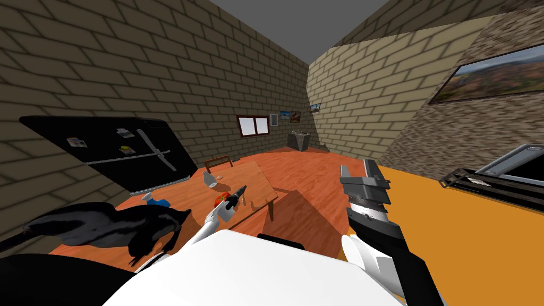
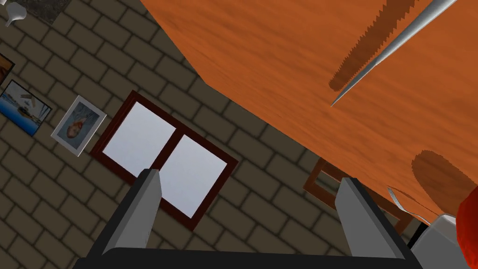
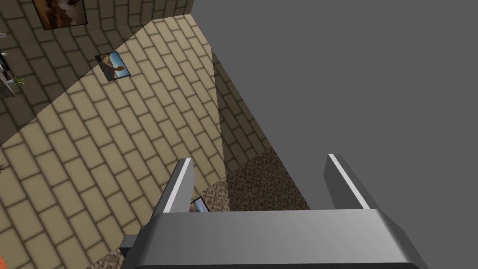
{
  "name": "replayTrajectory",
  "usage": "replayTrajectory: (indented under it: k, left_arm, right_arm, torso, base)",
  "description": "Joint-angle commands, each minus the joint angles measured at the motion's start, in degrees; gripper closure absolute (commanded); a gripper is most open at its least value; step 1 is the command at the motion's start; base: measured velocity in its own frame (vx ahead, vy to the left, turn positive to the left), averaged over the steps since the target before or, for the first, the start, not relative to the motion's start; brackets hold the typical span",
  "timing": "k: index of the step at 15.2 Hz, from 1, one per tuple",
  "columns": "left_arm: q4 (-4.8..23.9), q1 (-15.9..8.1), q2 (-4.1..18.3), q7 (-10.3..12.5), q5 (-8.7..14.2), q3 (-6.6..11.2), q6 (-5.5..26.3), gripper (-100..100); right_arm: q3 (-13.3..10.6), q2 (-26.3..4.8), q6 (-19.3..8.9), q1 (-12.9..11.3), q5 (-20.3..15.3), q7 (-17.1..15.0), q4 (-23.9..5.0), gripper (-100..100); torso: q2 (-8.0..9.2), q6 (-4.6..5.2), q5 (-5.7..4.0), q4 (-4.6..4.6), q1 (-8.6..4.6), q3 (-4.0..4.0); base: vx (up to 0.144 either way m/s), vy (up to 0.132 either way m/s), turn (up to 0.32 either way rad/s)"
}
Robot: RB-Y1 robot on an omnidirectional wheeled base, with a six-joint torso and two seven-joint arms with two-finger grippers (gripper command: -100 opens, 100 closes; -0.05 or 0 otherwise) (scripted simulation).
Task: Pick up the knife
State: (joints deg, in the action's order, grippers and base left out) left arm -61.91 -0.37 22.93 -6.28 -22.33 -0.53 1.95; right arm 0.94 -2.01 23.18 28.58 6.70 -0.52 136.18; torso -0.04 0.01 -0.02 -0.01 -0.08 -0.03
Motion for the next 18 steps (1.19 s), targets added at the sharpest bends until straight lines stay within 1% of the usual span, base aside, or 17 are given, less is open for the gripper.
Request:
replayTrajectory:
  k: [1,2,4,5,7,8,9,10,11,13,14,15,16,17,18]
  left_arm:
    - [2.86,-1.21,-0.03,-0.31,-0.89,0.24,0.93,-100]
    - [4.37,-2.59,0.31,-0.51,-1.92,0.39,2.16,-100]
    - [6.23,-2.59,0.31,-0.51,-1.92,0.39,2.16,-100]
    - [7.58,-3.93,0.62,-0.71,-2.91,0.53,3.36,-100]
    - [9.32,-3.93,0.62,-0.71,-2.91,0.53,3.36,-100]
    - [11.26,-5.21,0.91,-0.89,-3.86,0.67,4.51,-100]
    - [12.30,-5.21,0.91,-0.89,-3.86,0.67,4.51,-100]
    - [13.68,-6.44,1.16,-1.07,-4.77,0.81,5.61,-100]
    - [14.87,-6.44,1.16,-1.07,-4.77,0.81,5.61,-100]
    - [15.15,-6.44,1.16,-1.07,-4.77,0.81,5.61,-100]
    - [16.88,-7.60,1.39,-1.24,-5.64,0.93,6.66,-100]
    - [17.87,-7.60,1.39,-1.24,-5.64,0.93,6.66,-100]
    - [19.21,-8.69,1.60,-1.40,-6.46,1.05,7.65,-100]
    - [20.44,-8.69,1.60,-1.40,-6.46,1.05,7.65,-100]
    - [22.34,-9.70,1.77,-1.55,-7.22,1.16,8.57,-100]
  right_arm:
    - [0.00,0.00,0.00,0.00,0.00,0.00,0.00,0]
    - [0.00,0.00,0.00,0.00,0.00,0.00,0.00,0]
    - [0.00,0.00,0.00,0.00,0.00,0.00,0.00,0]
    - [0.00,0.00,0.00,0.00,0.00,0.00,0.00,0]
    - [0.00,0.00,0.00,0.00,0.00,0.00,0.00,0]
    - [0.00,0.00,0.00,0.00,0.00,0.00,0.00,0]
    - [0.00,0.00,0.00,0.00,0.00,0.00,0.00,0]
    - [0.00,0.00,0.00,0.00,0.00,0.00,0.00,0]
    - [0.00,0.00,0.00,0.00,0.00,0.00,0.00,0]
    - [0.00,0.00,0.00,0.00,0.00,0.00,0.00,0]
    - [0.00,0.00,0.00,0.00,0.00,0.00,0.00,0]
    - [0.00,0.00,0.00,0.00,0.00,0.00,0.00,0]
    - [0.00,0.00,0.00,0.00,0.00,0.00,0.00,0]
    - [0.00,0.00,0.00,0.00,0.00,0.00,0.00,0]
    - [0.00,0.00,0.00,0.00,0.00,0.00,0.00,0]
  torso:
    - [0.00,0.00,0.00,0.00,0.00,0.00]
    - [0.00,0.00,0.00,0.00,-0.01,0.00]
    - [-0.03,-0.01,0.00,-0.01,-0.04,-0.02]
    - [-0.02,-0.03,0.00,-0.01,-0.02,-0.01]
    - [-0.02,-0.01,0.00,-0.01,-0.01,-0.01]
    - [-0.01,-0.03,0.00,-0.01,0.00,-0.01]
    - [-0.01,0.00,0.00,0.00,-0.01,-0.01]
    - [-0.01,-0.02,0.00,-0.01,-0.02,-0.01]
    - [-0.02,0.00,-0.01,0.00,-0.03,-0.01]
    - [0.00,-0.03,0.00,-0.01,-0.01,0.00]
    - [0.02,-0.03,0.00,0.00,0.01,0.01]
    - [0.01,0.00,0.00,0.00,0.00,0.01]
    - [0.01,-0.02,0.00,0.00,0.00,0.01]
    - [0.00,-0.01,0.00,0.00,-0.02,0.00]
    - [-0.01,-0.02,0.00,-0.01,-0.02,-0.01]
  base:
    - [0.013,-0.016,-0.099]
    - [0.018,-0.023,-0.120]
    - [0.020,-0.017,-0.070]
    - [0.017,-0.014,-0.077]
    - [0.016,-0.013,-0.062]
    - [0.015,-0.017,-0.074]
    - [0.018,-0.018,-0.082]
    - [0.019,-0.020,-0.090]
    - [0.018,-0.018,-0.085]
    - [0.010,-0.008,-0.018]
    - [0.009,-0.011,-0.061]
    - [0.014,-0.013,-0.083]
    - [0.017,-0.017,-0.079]
    - [0.018,-0.017,-0.087]
    - [0.020,-0.017,-0.099]
